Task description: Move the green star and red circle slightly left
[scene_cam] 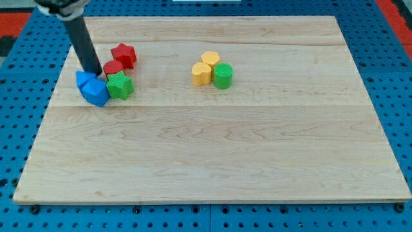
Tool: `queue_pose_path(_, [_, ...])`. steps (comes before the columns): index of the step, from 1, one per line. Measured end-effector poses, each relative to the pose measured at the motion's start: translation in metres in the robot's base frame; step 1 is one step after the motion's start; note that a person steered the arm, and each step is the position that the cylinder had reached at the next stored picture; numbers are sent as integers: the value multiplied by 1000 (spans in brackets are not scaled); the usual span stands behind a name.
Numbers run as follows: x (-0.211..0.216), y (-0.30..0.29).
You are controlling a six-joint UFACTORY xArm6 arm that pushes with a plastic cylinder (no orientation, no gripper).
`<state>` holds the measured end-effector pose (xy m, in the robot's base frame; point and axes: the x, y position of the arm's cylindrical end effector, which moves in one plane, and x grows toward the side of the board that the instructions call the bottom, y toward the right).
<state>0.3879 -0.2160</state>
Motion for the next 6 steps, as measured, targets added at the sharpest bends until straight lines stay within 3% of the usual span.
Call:
queue_pose_path(1, [49,14])
queue_pose_path(2, [60,71])
queue_pose_path(3, [52,89])
queue_pose_path(4, [18,101])
queue_pose_path(6, [-10,55])
